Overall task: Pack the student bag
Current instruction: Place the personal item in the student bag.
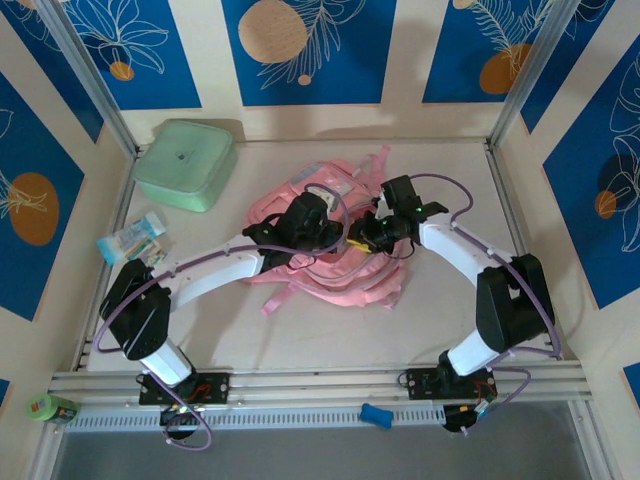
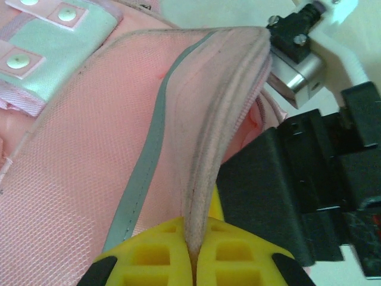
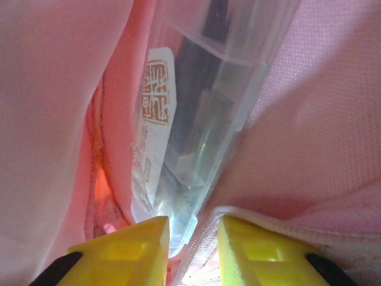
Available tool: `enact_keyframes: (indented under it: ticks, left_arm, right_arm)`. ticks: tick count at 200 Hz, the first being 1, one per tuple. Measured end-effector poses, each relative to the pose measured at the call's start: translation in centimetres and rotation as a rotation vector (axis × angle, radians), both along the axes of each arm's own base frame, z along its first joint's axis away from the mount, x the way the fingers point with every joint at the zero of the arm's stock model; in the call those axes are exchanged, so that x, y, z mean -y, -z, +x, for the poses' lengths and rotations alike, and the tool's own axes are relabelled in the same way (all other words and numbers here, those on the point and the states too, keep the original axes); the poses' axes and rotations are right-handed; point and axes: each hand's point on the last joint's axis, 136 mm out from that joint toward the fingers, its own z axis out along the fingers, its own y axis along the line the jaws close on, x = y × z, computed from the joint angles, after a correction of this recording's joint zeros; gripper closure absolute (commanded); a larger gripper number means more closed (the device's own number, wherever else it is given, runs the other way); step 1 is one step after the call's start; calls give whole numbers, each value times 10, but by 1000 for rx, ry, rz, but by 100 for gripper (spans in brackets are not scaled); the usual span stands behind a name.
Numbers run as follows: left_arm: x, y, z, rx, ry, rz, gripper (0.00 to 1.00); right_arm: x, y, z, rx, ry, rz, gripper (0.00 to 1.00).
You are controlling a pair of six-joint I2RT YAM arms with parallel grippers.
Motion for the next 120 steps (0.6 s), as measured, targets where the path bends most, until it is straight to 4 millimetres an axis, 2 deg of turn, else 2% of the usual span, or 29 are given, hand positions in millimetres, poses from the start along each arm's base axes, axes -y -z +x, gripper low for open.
enact_keyframes:
  ticks: [32, 69, 107, 120]
  left_arm:
    - [-4, 1, 4, 4, -23, 9, 100]
    - [-6, -5, 2, 11, -23, 3, 100]
    - [-7, -7, 2, 16, -26, 2, 100]
    - [-7, -7, 2, 16, -26, 2, 100]
  right_arm:
    - [-14, -2, 16, 28, -20, 37, 70]
    - [-7, -8, 14, 56, -10, 49, 67]
    - [12, -33, 11, 125, 38, 50, 79]
    - [16, -34, 13, 129, 51, 46, 82]
